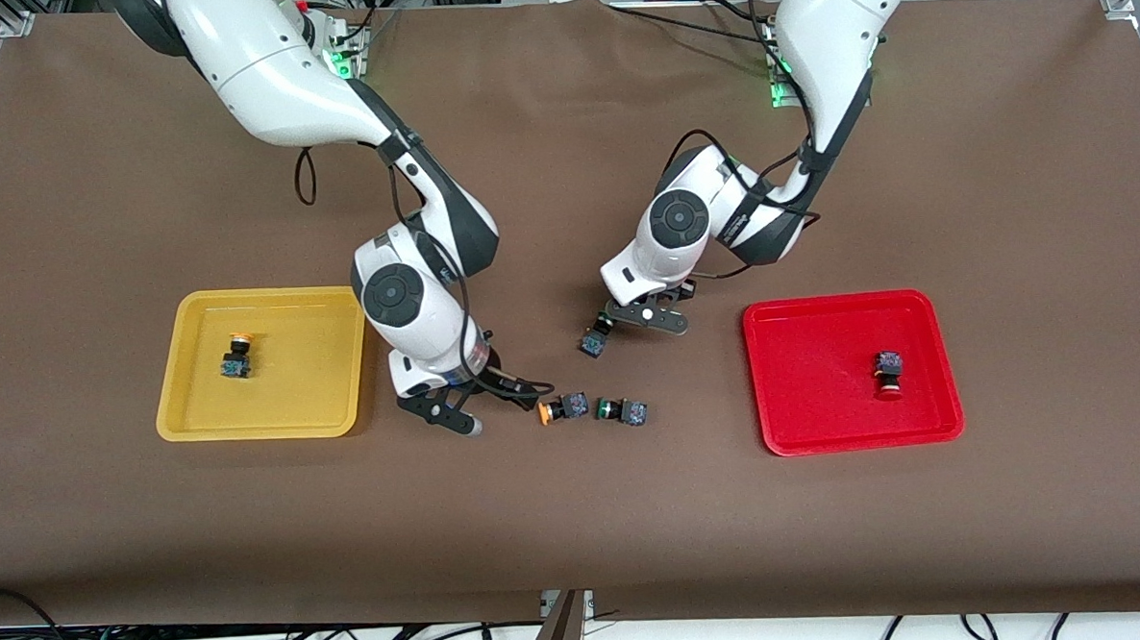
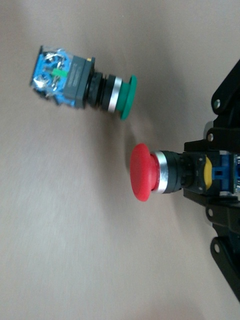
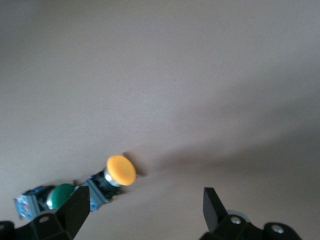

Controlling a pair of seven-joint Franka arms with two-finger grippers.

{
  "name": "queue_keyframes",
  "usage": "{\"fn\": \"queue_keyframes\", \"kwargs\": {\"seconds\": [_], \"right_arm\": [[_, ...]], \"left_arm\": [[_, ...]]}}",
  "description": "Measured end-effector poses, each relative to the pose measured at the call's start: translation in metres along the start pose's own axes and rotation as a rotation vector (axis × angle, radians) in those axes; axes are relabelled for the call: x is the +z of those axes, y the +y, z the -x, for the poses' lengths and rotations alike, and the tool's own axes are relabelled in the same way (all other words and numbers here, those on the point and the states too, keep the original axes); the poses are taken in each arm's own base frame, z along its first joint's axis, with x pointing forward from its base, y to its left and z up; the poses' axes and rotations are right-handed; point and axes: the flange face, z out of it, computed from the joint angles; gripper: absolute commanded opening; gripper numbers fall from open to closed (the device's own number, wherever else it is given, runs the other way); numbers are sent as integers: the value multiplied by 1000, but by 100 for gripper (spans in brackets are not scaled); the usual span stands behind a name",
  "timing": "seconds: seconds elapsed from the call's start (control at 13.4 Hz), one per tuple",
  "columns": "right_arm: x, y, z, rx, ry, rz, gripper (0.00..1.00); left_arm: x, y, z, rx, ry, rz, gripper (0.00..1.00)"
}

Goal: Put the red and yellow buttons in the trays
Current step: 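Carry the red button to the red tray while the right gripper grasps yellow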

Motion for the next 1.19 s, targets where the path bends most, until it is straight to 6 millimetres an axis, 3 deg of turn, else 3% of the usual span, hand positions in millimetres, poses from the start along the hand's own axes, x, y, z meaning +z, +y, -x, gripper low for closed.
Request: {"fn": "queue_keyframes", "kwargs": {"seconds": [0.15,0.3,0.67,0.89,1.19], "right_arm": [[7,-9,4,80,1,-11,100],[16,-16,9,157,-1,-19,100],[47,-28,24,286,-13,-23,100],[65,-27,31,323,-20,-12,100],[72,-33,33,335,-18,-26,100]], "left_arm": [[-32,-27,-5,19,-1,-14,0],[-57,-68,-14,66,4,-17,0],[-73,-174,-33,172,23,-3,0],[-69,-233,-45,178,30,9,0],[-26,-279,-65,189,-3,-64,0]]}}
